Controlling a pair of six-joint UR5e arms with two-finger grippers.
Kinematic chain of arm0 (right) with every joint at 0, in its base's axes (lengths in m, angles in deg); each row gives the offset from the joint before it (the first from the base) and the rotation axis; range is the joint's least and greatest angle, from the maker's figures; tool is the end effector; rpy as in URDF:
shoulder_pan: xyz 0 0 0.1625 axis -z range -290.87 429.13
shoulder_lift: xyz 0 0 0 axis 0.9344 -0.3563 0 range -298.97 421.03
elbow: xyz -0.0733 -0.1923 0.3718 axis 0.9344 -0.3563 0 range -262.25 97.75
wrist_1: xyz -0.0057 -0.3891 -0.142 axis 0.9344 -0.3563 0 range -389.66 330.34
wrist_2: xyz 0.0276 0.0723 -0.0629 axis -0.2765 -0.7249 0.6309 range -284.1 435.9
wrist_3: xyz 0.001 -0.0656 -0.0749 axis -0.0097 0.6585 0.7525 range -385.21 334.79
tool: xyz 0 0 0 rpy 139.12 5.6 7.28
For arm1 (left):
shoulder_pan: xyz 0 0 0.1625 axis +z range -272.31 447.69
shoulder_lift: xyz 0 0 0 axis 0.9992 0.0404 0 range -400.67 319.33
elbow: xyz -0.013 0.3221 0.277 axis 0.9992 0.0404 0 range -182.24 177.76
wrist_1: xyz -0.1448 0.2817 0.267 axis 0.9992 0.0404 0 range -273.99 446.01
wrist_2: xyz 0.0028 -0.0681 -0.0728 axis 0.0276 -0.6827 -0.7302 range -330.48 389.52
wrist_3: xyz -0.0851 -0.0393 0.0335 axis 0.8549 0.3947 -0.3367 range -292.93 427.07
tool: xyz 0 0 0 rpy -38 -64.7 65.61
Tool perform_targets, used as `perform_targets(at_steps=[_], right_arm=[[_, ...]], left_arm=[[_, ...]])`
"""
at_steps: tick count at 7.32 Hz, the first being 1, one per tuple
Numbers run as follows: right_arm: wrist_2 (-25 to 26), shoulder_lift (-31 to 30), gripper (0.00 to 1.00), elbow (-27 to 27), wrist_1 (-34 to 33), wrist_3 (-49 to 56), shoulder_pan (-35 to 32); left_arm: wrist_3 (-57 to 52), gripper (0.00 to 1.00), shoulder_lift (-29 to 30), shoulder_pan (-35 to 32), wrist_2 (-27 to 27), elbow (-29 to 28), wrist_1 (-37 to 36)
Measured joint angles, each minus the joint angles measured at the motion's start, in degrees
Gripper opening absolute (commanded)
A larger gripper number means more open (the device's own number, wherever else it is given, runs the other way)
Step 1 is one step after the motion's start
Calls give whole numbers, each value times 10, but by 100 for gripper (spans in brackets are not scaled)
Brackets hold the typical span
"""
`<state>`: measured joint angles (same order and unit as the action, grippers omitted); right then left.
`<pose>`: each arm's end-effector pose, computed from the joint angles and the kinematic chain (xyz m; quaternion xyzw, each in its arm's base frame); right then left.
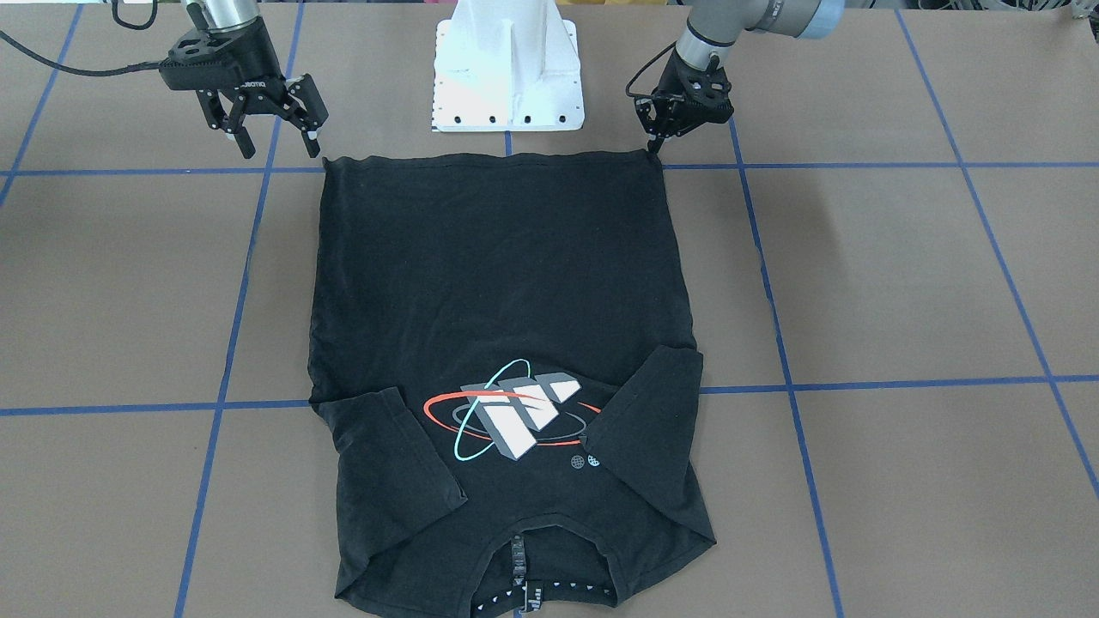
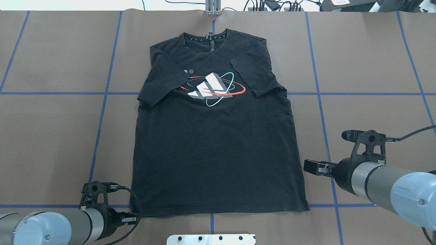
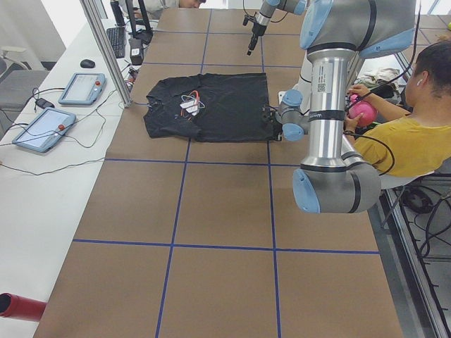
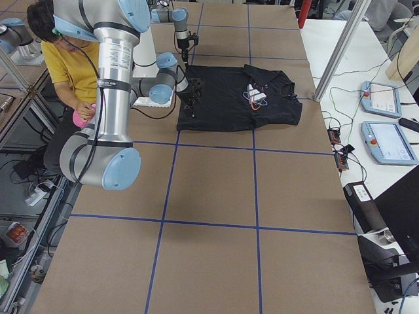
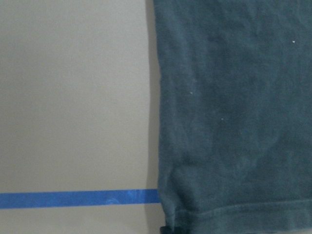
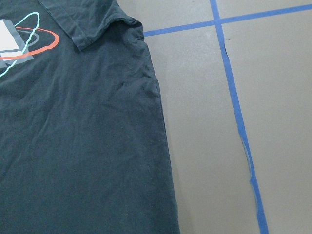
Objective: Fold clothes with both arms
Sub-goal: 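Align both grippers at the hem corners and close on the fabric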
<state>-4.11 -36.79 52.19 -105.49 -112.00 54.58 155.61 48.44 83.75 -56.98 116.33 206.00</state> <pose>-0.3453 -0.2453 0.3342 0.1437 -0.4100 0.1261 0.8918 0.4674 -0.1718 0.3742 0.0494 0.4803 -0.0336 0.8751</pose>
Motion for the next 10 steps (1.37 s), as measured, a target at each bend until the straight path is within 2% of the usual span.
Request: perform_targets(at_steps=[6,7,8,9,10], right_arm=[[106,0,100,-45,8,-107,123],[122,-5,100,-69,39,-127,141],[139,-17,98,-103,100,-139,157],[155,-28,93,-130,152,-145,169],[164,-34,76,-141,172,-148,177]], left_arm=[[1,0,3,5,23,2,1],[0,0,4,7,33,2,1],[0,0,4,9,39,3,1],[-1,0,3,10,46,3,1],[-1,0,3,10,53,3,1]])
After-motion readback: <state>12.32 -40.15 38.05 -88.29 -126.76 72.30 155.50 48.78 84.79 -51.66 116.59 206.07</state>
